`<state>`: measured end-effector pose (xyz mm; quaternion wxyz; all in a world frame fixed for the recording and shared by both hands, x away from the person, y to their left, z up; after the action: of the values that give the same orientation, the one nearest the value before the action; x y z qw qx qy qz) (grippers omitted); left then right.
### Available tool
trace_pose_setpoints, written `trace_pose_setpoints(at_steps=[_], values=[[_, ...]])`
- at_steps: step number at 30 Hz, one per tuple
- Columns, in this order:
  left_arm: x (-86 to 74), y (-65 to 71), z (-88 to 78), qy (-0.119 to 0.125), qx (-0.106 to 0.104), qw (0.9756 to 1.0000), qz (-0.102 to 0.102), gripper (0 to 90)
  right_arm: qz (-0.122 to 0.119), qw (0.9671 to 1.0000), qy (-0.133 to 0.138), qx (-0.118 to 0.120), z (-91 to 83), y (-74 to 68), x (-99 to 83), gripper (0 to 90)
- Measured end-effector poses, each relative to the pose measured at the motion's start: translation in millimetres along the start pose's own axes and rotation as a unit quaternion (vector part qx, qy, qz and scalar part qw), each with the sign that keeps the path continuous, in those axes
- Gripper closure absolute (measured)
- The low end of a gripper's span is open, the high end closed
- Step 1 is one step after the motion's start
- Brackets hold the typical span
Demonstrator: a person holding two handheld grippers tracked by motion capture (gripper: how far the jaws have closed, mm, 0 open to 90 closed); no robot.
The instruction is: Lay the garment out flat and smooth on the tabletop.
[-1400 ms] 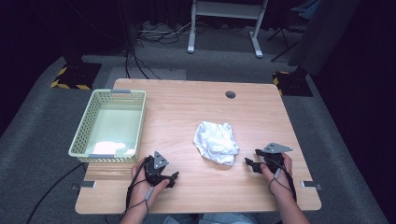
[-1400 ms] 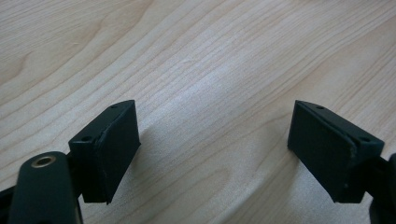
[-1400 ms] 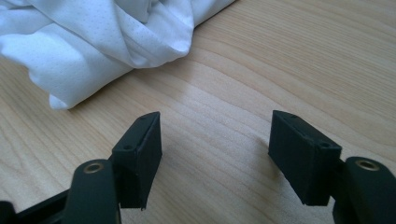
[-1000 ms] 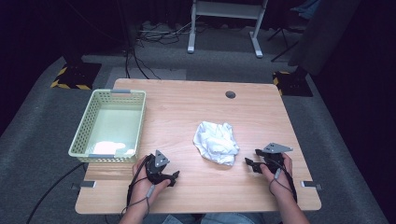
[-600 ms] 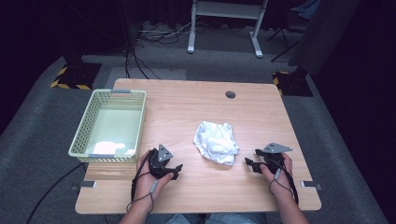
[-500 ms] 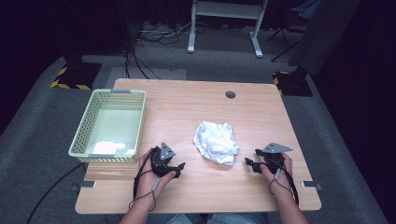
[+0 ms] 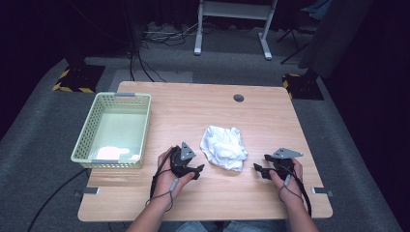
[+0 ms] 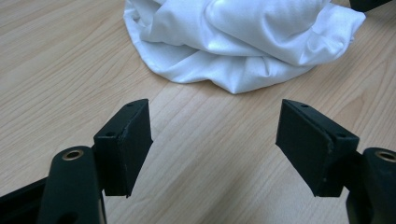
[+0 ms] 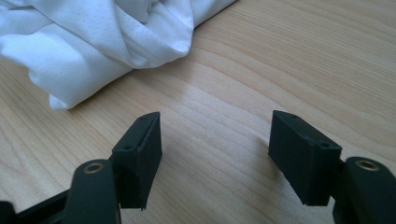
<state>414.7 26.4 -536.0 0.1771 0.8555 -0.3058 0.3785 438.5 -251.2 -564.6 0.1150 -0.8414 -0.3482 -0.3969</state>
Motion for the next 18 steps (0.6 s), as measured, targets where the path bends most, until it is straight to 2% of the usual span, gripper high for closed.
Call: trace_pose_setpoints(at_steps=[9,18], values=[[5.0,4.1,14.9,-0.004,-0.010,0.9999,0.009,28.4,0.000,1.0000,0.000,0.000,0.0,0.0,0.0,34.9],[8.6,17.1,39.5,-0.021,-0.028,0.9989,0.030,32.8,0.000,1.0000,0.000,0.001,-0.1,0.1,0.0,34.8]])
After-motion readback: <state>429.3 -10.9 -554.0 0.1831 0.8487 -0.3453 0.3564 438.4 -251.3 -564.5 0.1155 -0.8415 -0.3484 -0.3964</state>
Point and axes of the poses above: each handheld gripper's, and its own axes: z roughly forward along the jaws, x roughly out of its top, y roughly to its right, the point moved 9 cm from there along z, roughly forward along the jaws, and after that the axes turned 6 degrees about -z, right-handed, at the moved point
